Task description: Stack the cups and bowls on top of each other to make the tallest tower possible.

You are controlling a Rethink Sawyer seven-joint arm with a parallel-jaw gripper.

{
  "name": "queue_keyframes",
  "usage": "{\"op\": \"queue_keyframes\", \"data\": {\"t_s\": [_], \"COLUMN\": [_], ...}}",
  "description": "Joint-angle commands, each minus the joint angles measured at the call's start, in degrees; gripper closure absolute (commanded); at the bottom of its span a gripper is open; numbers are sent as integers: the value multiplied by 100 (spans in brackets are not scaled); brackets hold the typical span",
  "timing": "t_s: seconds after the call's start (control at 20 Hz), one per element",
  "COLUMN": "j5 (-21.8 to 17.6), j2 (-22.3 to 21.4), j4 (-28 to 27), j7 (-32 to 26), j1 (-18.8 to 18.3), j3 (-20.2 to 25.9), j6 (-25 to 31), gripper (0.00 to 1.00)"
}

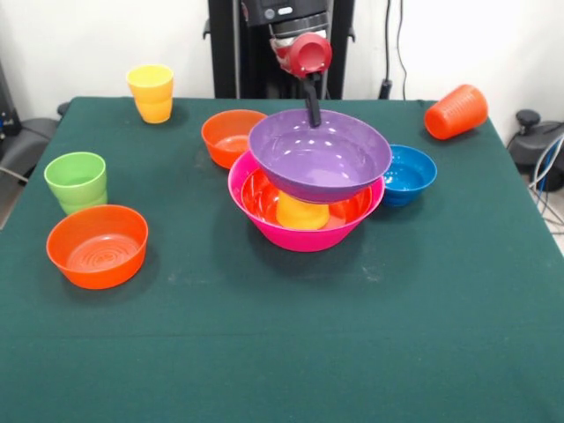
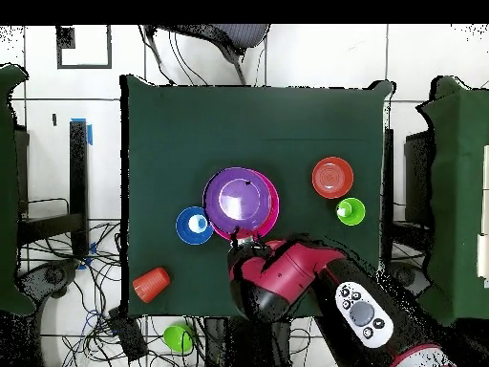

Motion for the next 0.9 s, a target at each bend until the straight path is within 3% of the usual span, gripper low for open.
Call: {"op": "queue_keyframes", "data": {"t_s": [0.05,0.4,0.9], "j5": [-332,-252,-37], "j2": [320,283,142], "j4": [-354,-351,-174], "j7": [794,751,360], "j1": [234,211,-293], "j3": [-344,-343,202], "j6": [-19,-68,229], "gripper": [100,100,100]}}
